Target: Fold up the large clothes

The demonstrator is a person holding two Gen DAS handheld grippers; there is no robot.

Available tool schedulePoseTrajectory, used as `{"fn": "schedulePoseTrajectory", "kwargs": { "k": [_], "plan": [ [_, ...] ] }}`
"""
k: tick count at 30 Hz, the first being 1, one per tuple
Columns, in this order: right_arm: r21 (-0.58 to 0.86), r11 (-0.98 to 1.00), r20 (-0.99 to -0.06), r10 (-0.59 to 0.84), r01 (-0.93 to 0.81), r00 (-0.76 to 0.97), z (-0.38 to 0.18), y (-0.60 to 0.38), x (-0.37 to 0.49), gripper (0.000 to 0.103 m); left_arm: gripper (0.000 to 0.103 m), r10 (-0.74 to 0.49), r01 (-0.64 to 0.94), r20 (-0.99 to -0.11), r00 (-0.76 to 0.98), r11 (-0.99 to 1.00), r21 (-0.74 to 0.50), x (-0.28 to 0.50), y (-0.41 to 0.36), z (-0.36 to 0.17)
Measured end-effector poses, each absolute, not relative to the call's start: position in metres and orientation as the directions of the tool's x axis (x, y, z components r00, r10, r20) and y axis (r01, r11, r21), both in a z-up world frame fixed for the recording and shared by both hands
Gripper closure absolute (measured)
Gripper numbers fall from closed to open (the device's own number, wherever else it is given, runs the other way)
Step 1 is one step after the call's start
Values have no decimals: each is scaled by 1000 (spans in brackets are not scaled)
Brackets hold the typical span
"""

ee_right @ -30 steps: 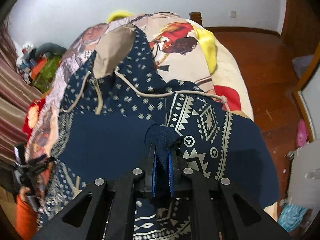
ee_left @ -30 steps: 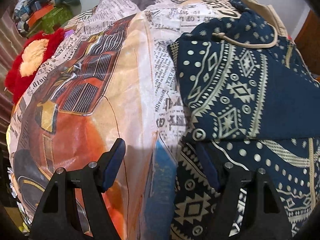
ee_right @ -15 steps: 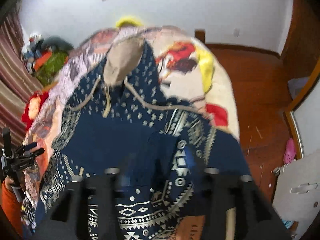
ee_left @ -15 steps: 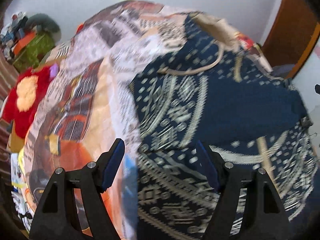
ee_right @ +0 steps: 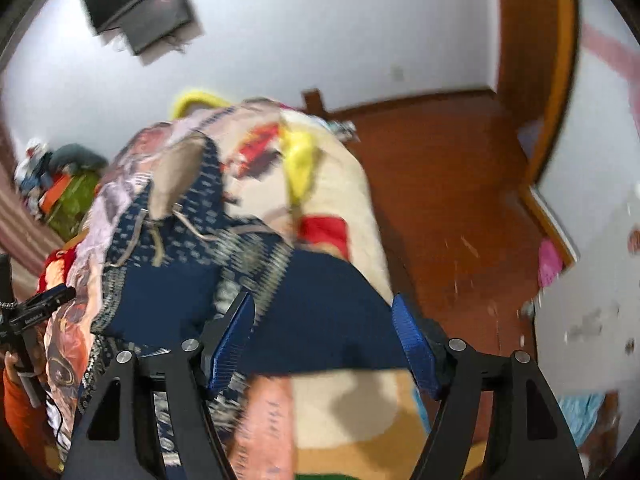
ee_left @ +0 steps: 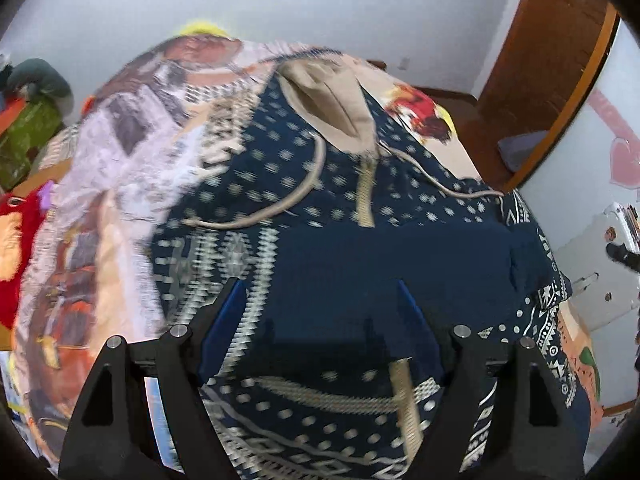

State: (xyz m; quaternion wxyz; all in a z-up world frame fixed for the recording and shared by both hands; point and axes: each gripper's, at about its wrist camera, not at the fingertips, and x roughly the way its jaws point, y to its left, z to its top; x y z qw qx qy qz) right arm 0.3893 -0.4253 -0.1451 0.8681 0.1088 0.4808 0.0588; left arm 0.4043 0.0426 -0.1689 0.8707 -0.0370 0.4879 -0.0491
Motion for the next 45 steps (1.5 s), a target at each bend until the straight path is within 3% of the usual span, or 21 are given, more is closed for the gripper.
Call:
{"fn": "schedulePoseTrajectory", "kwargs": {
  "k": [11,18,21,25,26,29,36,45],
  "plan": [
    [466,839,-859,355,279,369,-261,-470,389,33,27,-134,34,-924,359,991,-131,435,8,-245],
    [498,807,-847,374,317,378,-280,-468,399,34,26,-142,37,-918,370,990,-138,439,-1,-252],
    [494,807,-847,363,322,388,-282,-468,405,44,26,-135,42,-916,377,991,-128,438,-2,-250],
    [497,810,-836,352,311,420,-279,-468,412,71,27,-133,46,-918,374,991,-125,440,-3,-249],
    [497,812,-833,347,306,430,-277,-468,414,83,27,-132,47,-918,374,991,-123,439,-2,-248],
    [474,837,-829,318,275,461,-264,-463,418,94,27,-122,52,-915,385,993,-111,436,1,-241],
    [445,877,-756,261,179,600,-194,-448,426,97,27,-112,62,-891,441,994,-94,424,11,-209],
    [445,895,-592,324,-35,738,-64,-386,439,98,27,-119,60,-847,518,993,-102,402,29,-169]
  ]
}}
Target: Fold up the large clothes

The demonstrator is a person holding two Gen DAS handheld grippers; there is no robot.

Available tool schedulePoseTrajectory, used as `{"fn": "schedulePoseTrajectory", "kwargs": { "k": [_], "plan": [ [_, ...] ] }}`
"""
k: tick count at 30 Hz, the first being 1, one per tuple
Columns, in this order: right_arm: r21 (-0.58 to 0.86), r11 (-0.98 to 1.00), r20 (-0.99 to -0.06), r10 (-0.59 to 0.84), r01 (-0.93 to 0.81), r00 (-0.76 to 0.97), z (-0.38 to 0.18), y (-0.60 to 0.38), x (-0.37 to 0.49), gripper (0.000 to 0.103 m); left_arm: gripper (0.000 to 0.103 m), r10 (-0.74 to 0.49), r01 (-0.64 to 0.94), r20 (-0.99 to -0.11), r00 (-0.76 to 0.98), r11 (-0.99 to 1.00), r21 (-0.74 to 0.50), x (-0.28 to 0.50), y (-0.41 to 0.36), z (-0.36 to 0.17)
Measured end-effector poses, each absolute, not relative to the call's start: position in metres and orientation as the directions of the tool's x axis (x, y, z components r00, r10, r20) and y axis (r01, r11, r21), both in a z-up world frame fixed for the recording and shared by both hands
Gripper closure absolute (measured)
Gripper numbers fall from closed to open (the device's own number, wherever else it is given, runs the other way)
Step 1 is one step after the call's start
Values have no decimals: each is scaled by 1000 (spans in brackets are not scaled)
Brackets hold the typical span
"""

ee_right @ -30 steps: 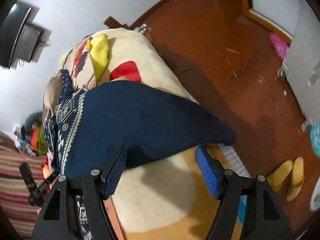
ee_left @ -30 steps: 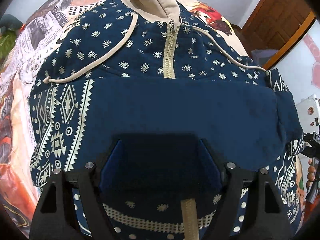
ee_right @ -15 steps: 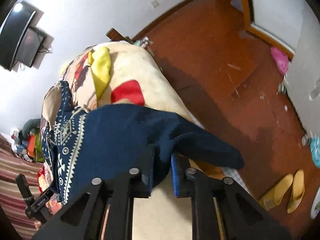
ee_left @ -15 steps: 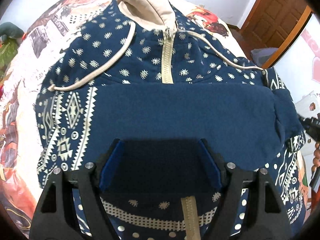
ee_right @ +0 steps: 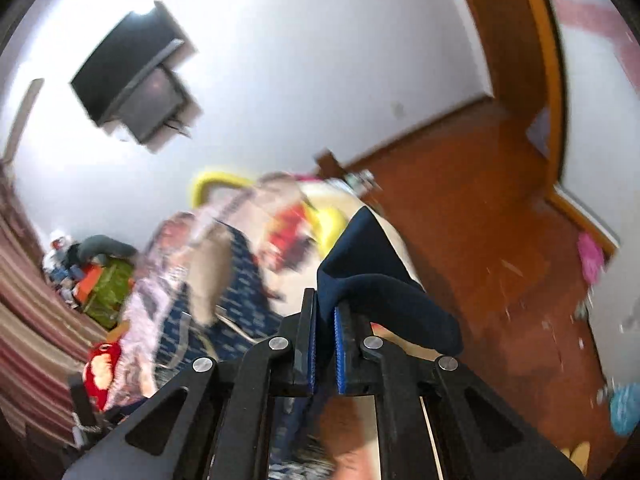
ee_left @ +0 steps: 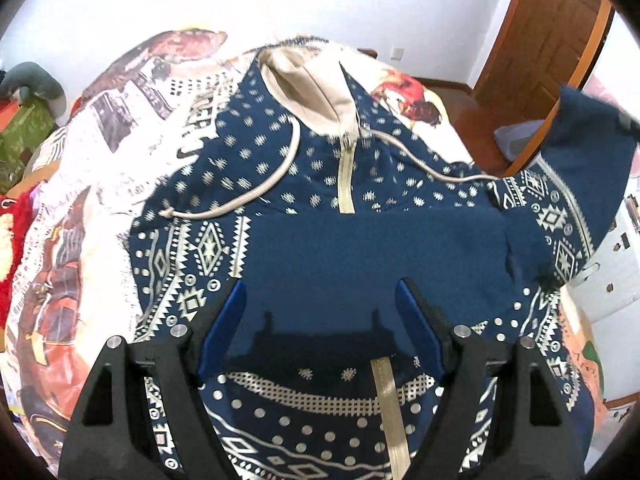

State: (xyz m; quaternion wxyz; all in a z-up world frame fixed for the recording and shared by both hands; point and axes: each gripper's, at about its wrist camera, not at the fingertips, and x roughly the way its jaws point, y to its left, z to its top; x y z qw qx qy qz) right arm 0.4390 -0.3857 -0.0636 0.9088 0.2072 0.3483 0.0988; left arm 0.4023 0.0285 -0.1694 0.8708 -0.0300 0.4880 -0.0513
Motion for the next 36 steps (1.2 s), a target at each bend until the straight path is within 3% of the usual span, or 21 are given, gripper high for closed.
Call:
{"fn": "schedulePoseTrajectory", "kwargs": {
  "k": [8,14,20,30,36],
  "plan": [
    [388,894,-486,406,-225,774,17,-296,435,98,27,-99,54,-810,578,995,-84,374,58,-144],
    [361,883,-482,452,-300,751,24,-234,437,98,27,-92,23,-796,598,995,-98,357,88,-137],
    [371,857,-595,516,-358,616,-30,-162,442,98,27,-75,-25,-804,591,994,-110,345,117,-143],
    [331,855,-811,474,-399,344,-176,-83,418,97,27,-49,-55,-821,568,994,-97,330,138,-155],
    [288,841,-860,437,-458,264,-196,-74,402,97,27,-41,-47,-829,557,996,-81,332,132,-156]
  ]
}}
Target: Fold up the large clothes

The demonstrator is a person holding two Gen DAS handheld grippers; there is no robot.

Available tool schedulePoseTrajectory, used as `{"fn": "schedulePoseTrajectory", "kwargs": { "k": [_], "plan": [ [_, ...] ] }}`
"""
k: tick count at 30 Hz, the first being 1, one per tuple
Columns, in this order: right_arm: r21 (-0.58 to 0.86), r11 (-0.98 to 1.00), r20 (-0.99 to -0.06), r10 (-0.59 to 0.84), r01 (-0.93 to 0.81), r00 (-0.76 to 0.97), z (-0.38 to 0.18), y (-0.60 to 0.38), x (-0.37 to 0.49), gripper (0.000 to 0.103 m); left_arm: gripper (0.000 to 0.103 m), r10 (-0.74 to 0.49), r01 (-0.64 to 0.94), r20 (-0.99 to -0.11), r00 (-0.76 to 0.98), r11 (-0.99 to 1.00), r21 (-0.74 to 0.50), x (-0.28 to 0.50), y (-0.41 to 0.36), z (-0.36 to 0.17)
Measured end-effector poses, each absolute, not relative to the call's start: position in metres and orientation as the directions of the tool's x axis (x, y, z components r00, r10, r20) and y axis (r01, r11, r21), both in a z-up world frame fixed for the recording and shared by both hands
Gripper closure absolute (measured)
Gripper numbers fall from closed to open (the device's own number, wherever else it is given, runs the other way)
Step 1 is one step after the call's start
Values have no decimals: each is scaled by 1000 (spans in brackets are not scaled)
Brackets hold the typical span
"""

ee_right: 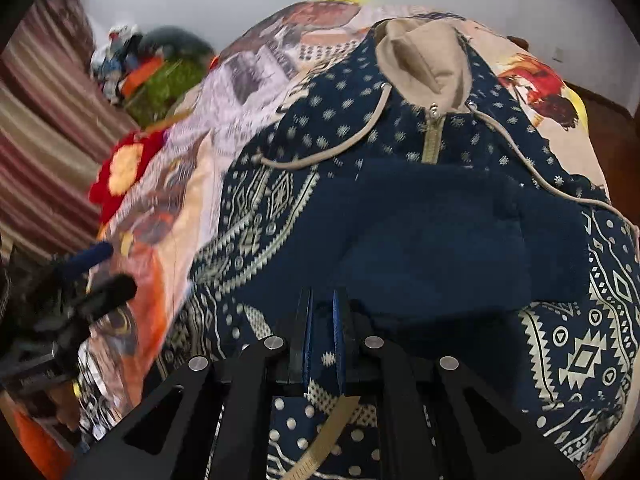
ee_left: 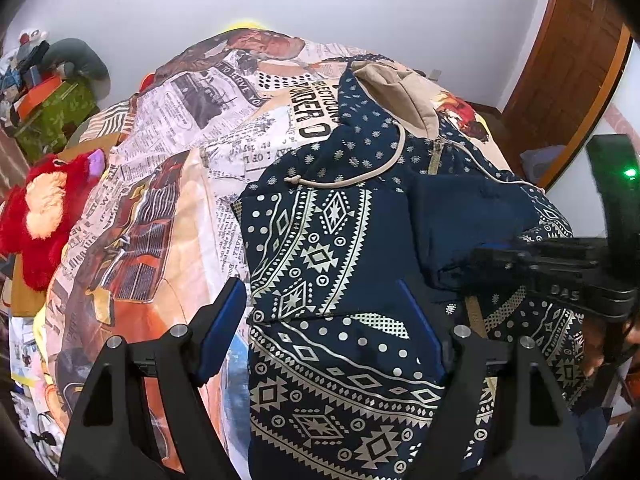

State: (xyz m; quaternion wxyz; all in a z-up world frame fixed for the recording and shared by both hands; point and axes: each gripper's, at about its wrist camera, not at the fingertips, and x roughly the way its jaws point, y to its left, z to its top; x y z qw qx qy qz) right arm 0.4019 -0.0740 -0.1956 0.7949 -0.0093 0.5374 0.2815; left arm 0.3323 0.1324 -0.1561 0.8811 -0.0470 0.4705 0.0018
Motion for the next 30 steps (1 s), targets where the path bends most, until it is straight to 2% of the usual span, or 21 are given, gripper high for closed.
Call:
{"fn": "schedulePoseTrajectory", "kwargs": {
  "k": [4,6,7,8,10,18,25,30],
  "plan": [
    [233,851,-848,415,-471,330,-175,-95,399,95,27,-47,-15,-824,565,998,-67,338,115,-151],
    [217,859,-837,408,-463,364,-162,-112,399,87,27,-54,8,-821,568,998,-61,342,103,-148],
    [210,867,-827,404,-453,391,-155,-126,399,73,27,-58,26,-819,571,998,-52,345,94,-146],
    [204,874,-816,401,-441,416,-148,-136,399,52,27,-58,42,-817,573,998,-41,347,87,-145],
    [187,890,-777,393,-415,492,-134,-160,398,33,27,-53,82,-812,582,997,-6,354,68,-143],
    [51,934,-744,272,-354,611,-122,-239,395,30,26,-114,239,-833,541,971,22,390,-13,-163],
    [-25,939,-793,190,-342,579,-163,-271,391,29,26,-130,368,-882,453,928,52,421,-82,-209],
    [-46,926,-813,184,-376,552,-190,-271,391,29,26,-79,404,-881,467,905,134,433,-107,-230]
  ]
}}
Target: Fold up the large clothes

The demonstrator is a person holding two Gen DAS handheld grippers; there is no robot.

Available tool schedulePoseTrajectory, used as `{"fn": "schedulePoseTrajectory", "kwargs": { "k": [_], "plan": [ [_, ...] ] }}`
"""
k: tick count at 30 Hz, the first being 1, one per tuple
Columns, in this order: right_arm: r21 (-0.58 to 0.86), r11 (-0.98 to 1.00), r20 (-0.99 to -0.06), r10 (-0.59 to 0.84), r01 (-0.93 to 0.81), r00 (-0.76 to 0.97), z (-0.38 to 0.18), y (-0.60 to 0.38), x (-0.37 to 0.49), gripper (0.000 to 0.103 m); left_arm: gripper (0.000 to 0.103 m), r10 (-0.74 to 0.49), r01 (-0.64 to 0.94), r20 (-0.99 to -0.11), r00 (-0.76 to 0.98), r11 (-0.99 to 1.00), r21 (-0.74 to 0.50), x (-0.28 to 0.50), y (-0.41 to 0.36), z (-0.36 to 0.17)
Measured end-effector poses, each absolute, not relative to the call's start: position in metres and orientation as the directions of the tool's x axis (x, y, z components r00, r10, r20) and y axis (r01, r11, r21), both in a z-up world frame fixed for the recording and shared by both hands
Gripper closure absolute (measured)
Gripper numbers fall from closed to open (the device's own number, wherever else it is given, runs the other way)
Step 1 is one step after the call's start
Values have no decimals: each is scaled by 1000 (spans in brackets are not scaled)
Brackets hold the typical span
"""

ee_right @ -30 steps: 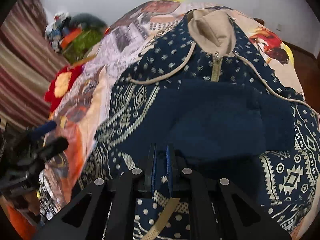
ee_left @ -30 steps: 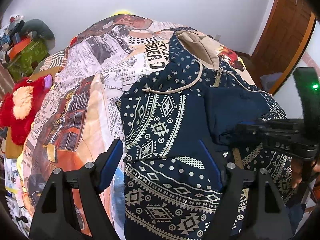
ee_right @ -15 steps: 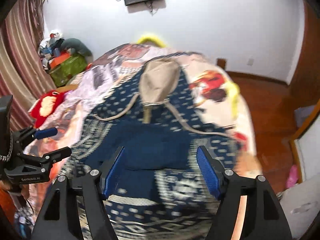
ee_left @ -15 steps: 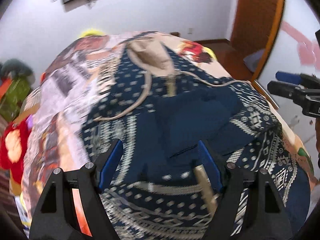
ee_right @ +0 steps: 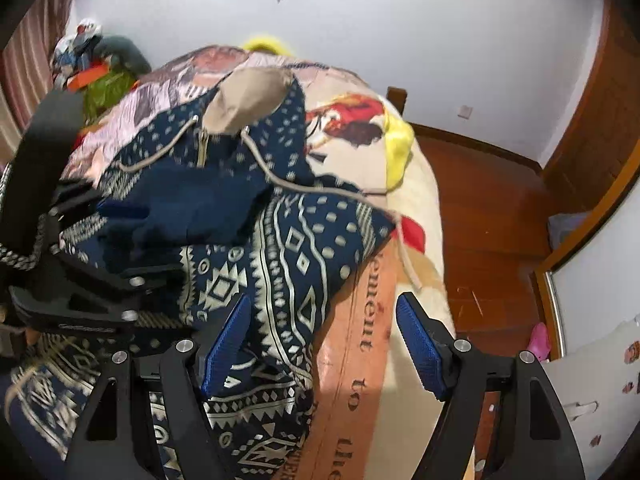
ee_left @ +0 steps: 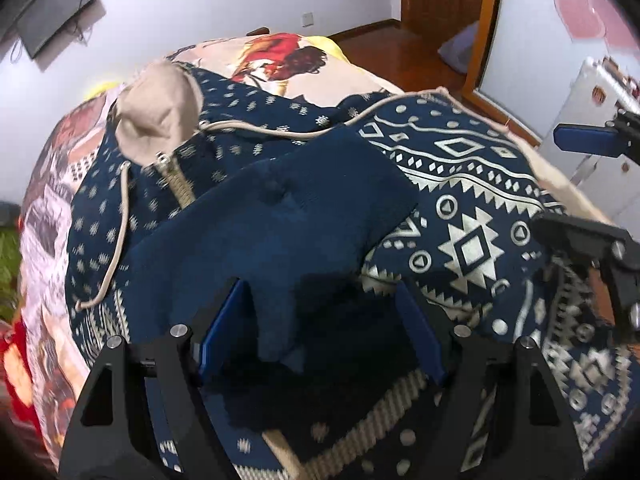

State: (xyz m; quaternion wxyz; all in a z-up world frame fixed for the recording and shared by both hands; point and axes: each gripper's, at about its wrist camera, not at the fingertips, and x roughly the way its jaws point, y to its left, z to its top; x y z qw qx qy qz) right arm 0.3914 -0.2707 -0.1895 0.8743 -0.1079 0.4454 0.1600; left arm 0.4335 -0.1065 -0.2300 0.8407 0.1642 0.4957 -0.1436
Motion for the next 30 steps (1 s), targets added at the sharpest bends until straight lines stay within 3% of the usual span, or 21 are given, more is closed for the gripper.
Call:
{"fn": "schedulePoseTrajectory", "kwargs": {
  "k": [8,9,11,14,15,16,24,28,30],
  "plan": [
    [-29,920,-850,183,-390,495,-215,-265,402,29,33,-131,340,-874,467,940,41,447,-77,-226],
    [-15,922,-855,188,-386,483,-218,-266,404,29,37,-121,332,-875,468,942,48,448,-74,-227],
    [30,929,-862,211,-368,461,-222,-270,407,29,59,-81,315,-880,467,946,80,450,-69,-231],
    [80,935,-868,236,-346,436,-223,-276,410,29,80,-65,288,-889,452,955,77,452,-59,-237],
    [92,937,-871,240,-338,429,-224,-278,410,28,93,-61,274,-888,456,959,75,453,-56,-236],
    [94,938,-871,240,-334,428,-224,-278,410,28,97,-69,257,-884,463,965,59,452,-50,-232],
    [47,938,-876,203,-342,437,-222,-272,408,27,97,-117,101,-835,537,992,-74,440,33,-190],
    [41,938,-878,198,-344,436,-222,-272,409,27,97,-14,-5,-862,507,1000,-19,435,89,-198],
    [53,941,-880,202,-333,430,-223,-273,410,27,95,-22,-41,-886,462,998,-47,432,116,-213]
  ]
}}
